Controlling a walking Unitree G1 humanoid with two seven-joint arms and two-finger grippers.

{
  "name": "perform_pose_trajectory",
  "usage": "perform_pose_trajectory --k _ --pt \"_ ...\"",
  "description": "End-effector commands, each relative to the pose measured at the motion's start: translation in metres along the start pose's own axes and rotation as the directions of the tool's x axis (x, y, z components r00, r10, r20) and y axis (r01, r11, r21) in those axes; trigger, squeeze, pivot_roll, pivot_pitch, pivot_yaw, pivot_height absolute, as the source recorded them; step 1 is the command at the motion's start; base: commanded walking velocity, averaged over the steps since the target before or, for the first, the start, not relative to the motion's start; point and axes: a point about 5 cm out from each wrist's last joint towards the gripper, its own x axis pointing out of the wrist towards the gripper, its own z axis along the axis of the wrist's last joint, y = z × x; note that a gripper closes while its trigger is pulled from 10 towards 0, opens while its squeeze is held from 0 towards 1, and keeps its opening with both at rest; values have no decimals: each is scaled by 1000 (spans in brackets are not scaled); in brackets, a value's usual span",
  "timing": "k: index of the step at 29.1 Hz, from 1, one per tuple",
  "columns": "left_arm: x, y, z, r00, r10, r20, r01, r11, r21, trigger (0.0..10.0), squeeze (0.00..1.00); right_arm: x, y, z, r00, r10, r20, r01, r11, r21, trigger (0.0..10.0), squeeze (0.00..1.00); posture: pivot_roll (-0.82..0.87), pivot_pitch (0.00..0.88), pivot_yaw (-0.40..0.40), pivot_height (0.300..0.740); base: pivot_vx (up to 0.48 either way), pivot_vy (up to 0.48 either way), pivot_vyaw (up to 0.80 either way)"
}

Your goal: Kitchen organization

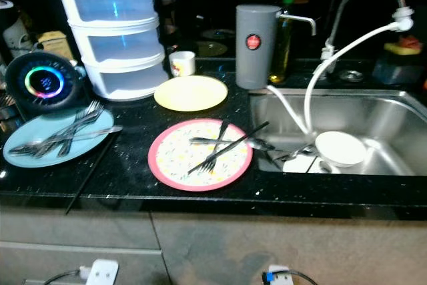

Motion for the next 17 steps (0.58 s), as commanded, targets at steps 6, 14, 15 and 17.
perform_pose_trajectory --k 6,14,15,17 --pt "1 -2 2 999 -32 2 32 999 23 10000 0 0 -2 -1 1000 -12 -8 13 1000 22 10000 0 78 19 1 740 0 -240 0" --pt "2 -6 3 1000 3 14 -2 1000 -31 10000 0 0 -1 -1 1000 -12 -5 12 1000 25 10000 0 79 19 2 740 0 -270 0" --pt "2 -6 4 1000 0 17 0 1000 -26 10000 0 0 -1 -1 1000 -12 -5 13 1000 26 10000 0 79 19 2 740 0 0 0" --pt "2 -6 5 1000 -3 23 4 1000 -21 10000 0 0 -1 0 1000 -13 -5 13 1000 25 10000 0 79 19 3 740 0 0 0"
